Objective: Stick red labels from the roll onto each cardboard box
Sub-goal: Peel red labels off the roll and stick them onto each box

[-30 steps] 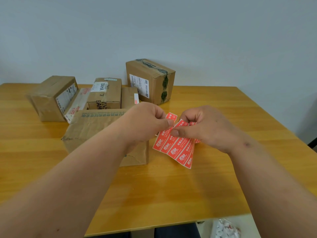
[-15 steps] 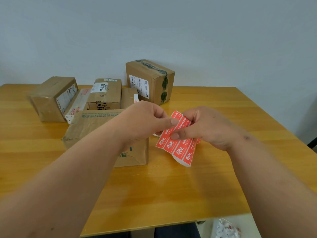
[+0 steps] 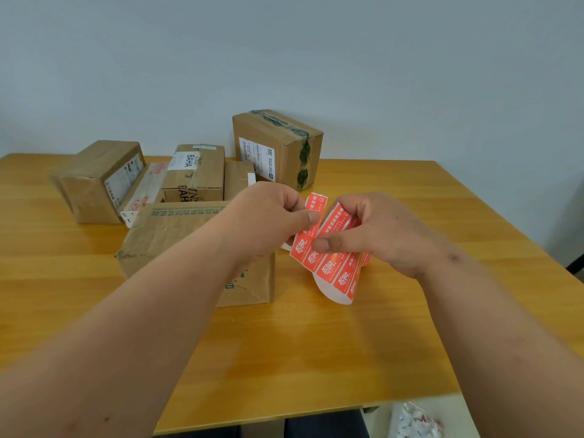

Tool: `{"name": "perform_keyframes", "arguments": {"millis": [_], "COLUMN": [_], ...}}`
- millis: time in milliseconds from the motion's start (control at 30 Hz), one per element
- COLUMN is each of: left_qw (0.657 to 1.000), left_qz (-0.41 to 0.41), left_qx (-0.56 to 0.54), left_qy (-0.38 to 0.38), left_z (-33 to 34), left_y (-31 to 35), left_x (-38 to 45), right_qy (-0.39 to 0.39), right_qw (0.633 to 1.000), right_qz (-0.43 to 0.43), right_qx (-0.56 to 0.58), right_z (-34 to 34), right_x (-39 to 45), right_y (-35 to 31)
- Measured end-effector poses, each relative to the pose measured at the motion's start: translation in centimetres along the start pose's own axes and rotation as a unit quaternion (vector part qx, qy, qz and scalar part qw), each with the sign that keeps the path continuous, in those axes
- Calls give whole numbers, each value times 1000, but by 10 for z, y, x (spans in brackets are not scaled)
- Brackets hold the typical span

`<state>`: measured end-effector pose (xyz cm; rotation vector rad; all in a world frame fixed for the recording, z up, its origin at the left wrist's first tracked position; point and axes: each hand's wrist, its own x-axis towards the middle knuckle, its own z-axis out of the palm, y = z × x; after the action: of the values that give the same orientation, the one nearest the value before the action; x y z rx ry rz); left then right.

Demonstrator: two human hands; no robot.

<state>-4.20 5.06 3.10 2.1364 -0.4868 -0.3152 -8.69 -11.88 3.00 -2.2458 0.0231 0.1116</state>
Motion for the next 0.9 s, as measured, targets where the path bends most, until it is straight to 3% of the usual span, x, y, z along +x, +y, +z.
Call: {"name": "perform_keyframes", "arguments": {"millis": [300, 567, 900], "left_qw": [999, 998, 997], "left_qz": [6, -19, -14], "left_qx": [35, -53, -53], "left_qy": [-35, 7, 50], "left_z": [-4, 3, 7], "left_y": [1, -4, -7], "left_x": [-5, -2, -1], "right_qy": [-4, 17, 38], "right_qw": [1000, 999, 998], "right_qz": [-12, -32, -43], "right_qx": [0, -15, -41], "right_z": [0, 3, 4], "right_x": [-1, -2, -2], "right_y": [3, 1, -3]}}
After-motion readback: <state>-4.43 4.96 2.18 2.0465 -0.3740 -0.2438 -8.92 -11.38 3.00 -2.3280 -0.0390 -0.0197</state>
